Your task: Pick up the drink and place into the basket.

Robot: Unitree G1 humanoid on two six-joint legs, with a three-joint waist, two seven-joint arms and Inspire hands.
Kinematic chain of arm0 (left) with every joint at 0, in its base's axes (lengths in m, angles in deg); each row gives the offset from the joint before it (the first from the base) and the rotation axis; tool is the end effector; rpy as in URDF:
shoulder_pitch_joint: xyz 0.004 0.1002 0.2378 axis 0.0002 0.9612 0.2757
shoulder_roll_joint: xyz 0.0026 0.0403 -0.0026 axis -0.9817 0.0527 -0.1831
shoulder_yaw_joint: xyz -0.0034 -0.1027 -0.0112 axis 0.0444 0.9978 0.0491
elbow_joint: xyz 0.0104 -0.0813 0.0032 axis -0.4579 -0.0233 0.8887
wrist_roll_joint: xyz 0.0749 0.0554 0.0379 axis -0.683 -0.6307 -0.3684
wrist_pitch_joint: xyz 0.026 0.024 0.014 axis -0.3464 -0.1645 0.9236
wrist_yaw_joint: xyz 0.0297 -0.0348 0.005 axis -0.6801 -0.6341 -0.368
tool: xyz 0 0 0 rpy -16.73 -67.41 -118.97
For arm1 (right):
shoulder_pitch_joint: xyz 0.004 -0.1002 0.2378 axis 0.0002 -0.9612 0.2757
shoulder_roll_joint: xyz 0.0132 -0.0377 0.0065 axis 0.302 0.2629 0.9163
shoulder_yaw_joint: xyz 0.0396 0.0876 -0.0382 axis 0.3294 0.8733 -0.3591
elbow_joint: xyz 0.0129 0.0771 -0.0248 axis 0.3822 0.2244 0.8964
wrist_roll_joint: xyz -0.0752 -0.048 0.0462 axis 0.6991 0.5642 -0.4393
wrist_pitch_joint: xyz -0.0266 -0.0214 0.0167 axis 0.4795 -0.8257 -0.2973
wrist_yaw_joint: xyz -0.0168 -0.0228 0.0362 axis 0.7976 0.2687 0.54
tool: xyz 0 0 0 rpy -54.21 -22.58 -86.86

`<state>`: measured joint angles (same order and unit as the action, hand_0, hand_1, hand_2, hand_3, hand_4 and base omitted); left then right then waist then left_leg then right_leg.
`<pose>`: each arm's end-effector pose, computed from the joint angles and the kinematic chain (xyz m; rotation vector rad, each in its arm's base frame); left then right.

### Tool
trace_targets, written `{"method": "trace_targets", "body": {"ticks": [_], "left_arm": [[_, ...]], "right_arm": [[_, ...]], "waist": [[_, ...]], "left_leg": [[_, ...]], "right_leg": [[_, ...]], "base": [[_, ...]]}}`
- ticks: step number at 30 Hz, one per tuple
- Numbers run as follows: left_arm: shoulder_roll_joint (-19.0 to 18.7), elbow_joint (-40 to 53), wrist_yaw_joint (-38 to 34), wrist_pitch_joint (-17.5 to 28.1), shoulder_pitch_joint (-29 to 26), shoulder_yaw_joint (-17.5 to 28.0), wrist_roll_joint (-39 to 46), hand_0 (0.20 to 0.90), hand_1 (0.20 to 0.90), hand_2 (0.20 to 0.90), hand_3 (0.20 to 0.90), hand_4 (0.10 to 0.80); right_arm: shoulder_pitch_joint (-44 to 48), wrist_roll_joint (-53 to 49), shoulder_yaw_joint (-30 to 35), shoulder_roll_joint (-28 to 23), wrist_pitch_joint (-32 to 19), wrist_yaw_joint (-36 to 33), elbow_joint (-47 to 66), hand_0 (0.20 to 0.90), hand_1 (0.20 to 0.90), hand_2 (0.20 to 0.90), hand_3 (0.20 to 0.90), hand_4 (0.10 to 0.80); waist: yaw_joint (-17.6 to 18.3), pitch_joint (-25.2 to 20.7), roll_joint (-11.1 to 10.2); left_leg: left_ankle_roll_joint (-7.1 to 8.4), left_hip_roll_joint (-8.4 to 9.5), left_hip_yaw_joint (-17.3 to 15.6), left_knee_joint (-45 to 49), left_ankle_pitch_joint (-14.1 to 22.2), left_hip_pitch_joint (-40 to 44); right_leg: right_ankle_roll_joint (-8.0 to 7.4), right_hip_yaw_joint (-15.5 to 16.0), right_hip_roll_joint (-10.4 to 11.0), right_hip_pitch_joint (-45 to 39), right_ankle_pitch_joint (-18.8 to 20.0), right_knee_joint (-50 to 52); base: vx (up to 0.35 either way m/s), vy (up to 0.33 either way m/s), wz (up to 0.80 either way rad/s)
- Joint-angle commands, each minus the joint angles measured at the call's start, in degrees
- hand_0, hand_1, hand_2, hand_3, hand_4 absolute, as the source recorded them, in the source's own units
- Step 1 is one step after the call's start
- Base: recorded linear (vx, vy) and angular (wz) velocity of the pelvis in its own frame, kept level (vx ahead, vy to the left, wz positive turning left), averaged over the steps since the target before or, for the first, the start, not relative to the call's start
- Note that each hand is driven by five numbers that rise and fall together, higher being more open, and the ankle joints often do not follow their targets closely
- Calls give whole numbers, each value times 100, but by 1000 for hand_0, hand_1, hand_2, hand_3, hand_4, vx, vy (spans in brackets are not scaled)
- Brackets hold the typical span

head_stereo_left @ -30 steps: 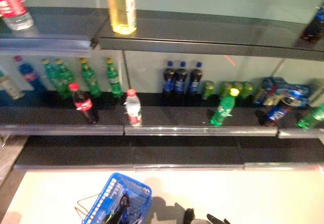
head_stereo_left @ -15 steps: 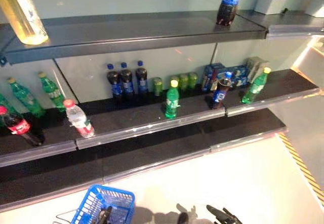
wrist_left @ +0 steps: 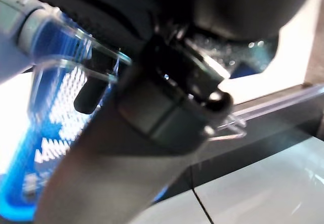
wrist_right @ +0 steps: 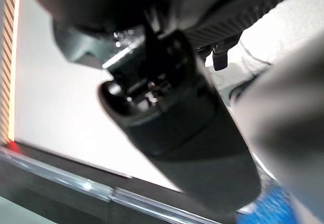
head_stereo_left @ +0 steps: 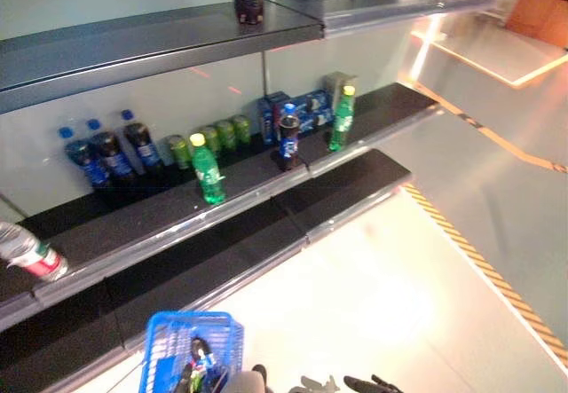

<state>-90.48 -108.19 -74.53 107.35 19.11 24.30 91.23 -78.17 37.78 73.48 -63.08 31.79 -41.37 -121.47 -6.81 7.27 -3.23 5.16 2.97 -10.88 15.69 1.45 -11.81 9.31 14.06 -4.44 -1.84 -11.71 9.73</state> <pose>0.0328 0.1945 -0.1228 -1.0466 0.6598 1.1690 0.0635 -0.1866 -0.1187 0.3534 1.1820 -0.2637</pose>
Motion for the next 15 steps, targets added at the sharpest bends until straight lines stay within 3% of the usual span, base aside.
{"method": "trace_targets", "body": {"ticks": [1, 3, 4, 5, 6, 7, 10, 11, 12, 13, 15], "left_arm": [[-450, 571, 156, 1040, 288, 356, 51, 300, 300, 300, 200, 100], [-490, 468, 115, 1076, 254, 485, 164, 300, 300, 300, 200, 100], [-492, 448, 144, 1077, 246, 538, 156, 300, 300, 300, 200, 100], [-515, 378, 303, 1057, 231, 644, 128, 300, 300, 300, 200, 100], [-609, 344, 484, 1068, 211, 599, 266, 300, 300, 300, 200, 100], [-618, 357, 506, 1078, 206, 567, 337, 300, 300, 300, 200, 100], [-608, 533, 471, 1053, 36, 395, 270, 300, 300, 300, 200, 100], [-611, 569, 440, 1028, -25, 369, 189, 300, 300, 300, 200, 100], [-654, 668, 379, 947, -231, 184, 99, 300, 300, 300, 200, 100], [-699, 751, 315, 874, -353, 87, 85, 300, 300, 300, 200, 100], [-733, 935, 189, 821, -387, -1, 107, 300, 300, 300, 200, 100]], "right_arm": [[447, -54, -109, -27, -103, -76, 555, 900, 900, 900, 900, 800], [579, -57, -165, 89, 70, -205, 454, 900, 900, 900, 900, 800], [601, -52, -170, 108, 82, -202, 429, 900, 900, 900, 900, 800], [630, 38, -182, 138, 15, -74, 355, 900, 900, 900, 900, 800], [640, 68, -242, 132, -161, 133, 197, 900, 900, 900, 900, 800], [645, 56, -250, 130, -178, 137, 179, 900, 900, 900, 900, 800], [577, -2, -126, 75, -299, 101, 166, 900, 900, 900, 900, 800], [576, -47, -101, 60, -331, 87, 163, 900, 900, 900, 900, 800], [569, -265, -44, 17, -438, 2, 166, 900, 900, 900, 900, 800], [566, -394, 25, 3, -496, -58, 151, 900, 900, 900, 900, 800], [583, -373, 73, 11, -490, -128, 184, 900, 900, 900, 900, 800]], "waist": [[-244, -169, 114], [-391, -186, -85], [-431, -191, -110], [-501, -179, -151], [-433, -119, -129], [-402, -114, -121], [-250, -126, 54], [-218, -112, 75], [-101, -72, 150], [53, -46, 178], [182, 39, 204]], "left_leg": [[-668, 806, -304, -1093, -308, 234], [-854, 1015, -99, -949, -135, 302], [-894, 997, -105, -954, -125, 323], [-986, 924, -51, -995, -91, 451], [-927, 733, 130, -1053, -90, 746], [-906, 694, 147, -1046, -74, 785], [-795, 422, 378, -961, -61, 886], [-778, 393, 469, -949, -40, 925], [-736, 289, 809, -936, 76, 1058], [-724, 228, 1077, -945, 231, 1160], [-672, 81, 1319, -972, 475, 1380]], "right_leg": [[-1170, -91, -378, -798, 652, -291], [-1584, -199, -387, -880, 1291, 260], [-1684, -212, -422, -840, 1541, 484], [-1984, -199, -476, -746, 2125, 1302], [-2264, -313, -457, -294, 2590, 2219], [-2262, -332, -414, -186, 2574, 2224], [-1911, -87, 565, 70, 1745, 1565], [-1837, -94, 723, 136, 1676, 1262], [-1679, -321, 1125, 451, 1673, 456], [-1715, -706, 1535, 785, 2091, 18], [-1854, -1036, 1874, 1036, 2564, -388]], "base": [[304, -160, -27], [344, -142, -63], [359, -169, -78], [508, -312, -61], [527, -337, -45], [464, -328, -18], [252, -200, 39], [281, -348, 82], [342, -465, 98], [362, -491, 102], [309, -480, 140]]}}
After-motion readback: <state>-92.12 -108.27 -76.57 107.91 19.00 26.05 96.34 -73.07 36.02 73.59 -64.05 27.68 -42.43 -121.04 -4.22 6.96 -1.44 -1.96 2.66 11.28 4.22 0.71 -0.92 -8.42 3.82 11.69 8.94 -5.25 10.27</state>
